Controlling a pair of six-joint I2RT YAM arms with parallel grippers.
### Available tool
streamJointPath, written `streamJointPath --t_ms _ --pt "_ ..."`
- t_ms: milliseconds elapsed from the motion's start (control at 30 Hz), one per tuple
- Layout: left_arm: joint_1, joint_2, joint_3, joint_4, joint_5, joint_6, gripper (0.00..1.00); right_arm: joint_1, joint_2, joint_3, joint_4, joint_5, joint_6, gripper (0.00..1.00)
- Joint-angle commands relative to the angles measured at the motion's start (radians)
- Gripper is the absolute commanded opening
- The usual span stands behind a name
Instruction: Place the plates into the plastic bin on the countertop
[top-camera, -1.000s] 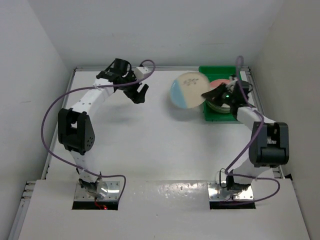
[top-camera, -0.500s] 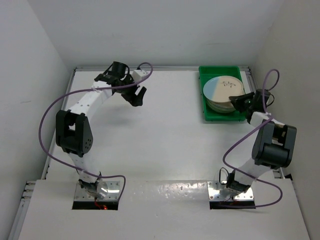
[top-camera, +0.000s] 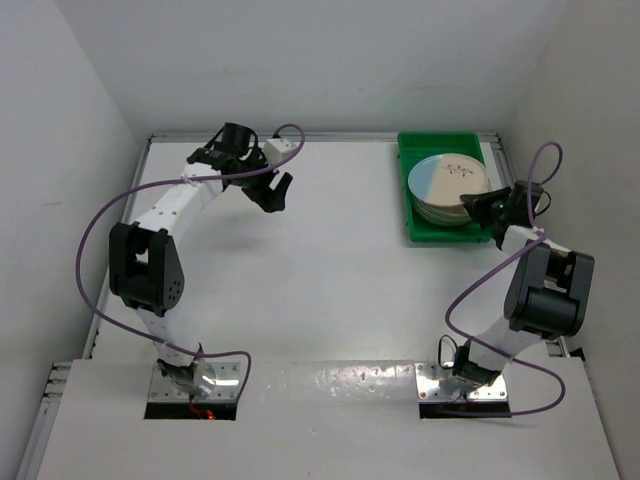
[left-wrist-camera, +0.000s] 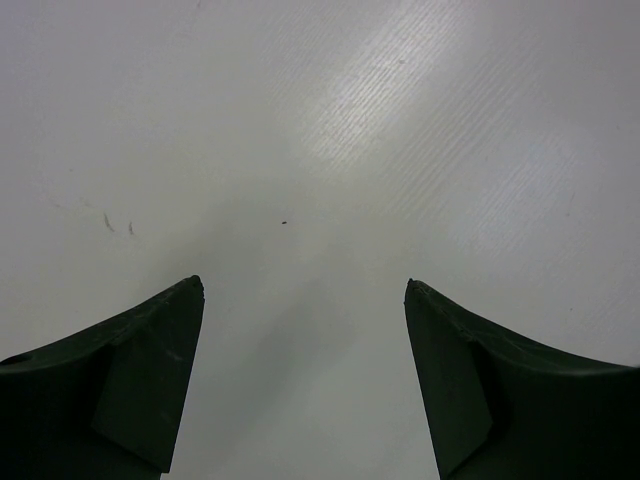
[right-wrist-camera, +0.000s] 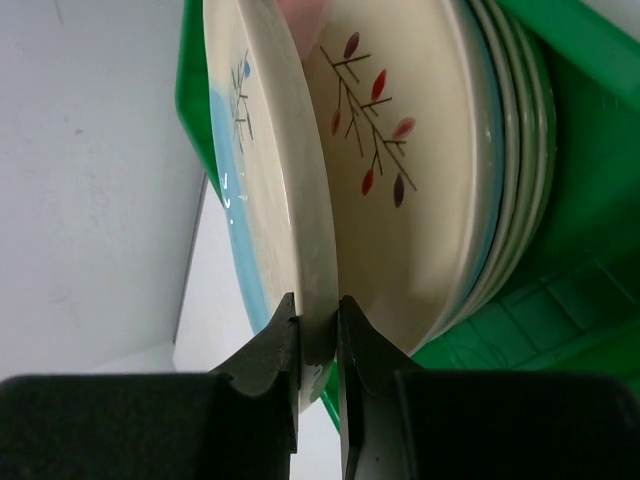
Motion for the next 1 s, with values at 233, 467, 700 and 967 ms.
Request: streamJointPath --t_ms 233,467,700,967 --pt "0.005 -0.058 -0.011 0.02 0.009 -0.003 0.83 -0.025 -0.033 -0.053 0.289 0.026 0.141 0.0" --pt "0.005 -0.058 -0.011 0.02 0.018 -0.003 0.83 -0.023 -0.033 -0.022 0.142 0.052 0.037 0.22" --pt "0.005 -0.058 -0.011 0.02 0.018 -0.003 0.83 0.023 -0.046 0.113 -0.268 0.196 -0.189 0.94" --pt "0.005 -0.049 -0.002 0.02 0.009 -0.003 0.83 0.167 -0.1 0.225 -0.61 0.595 -0.447 1.0"
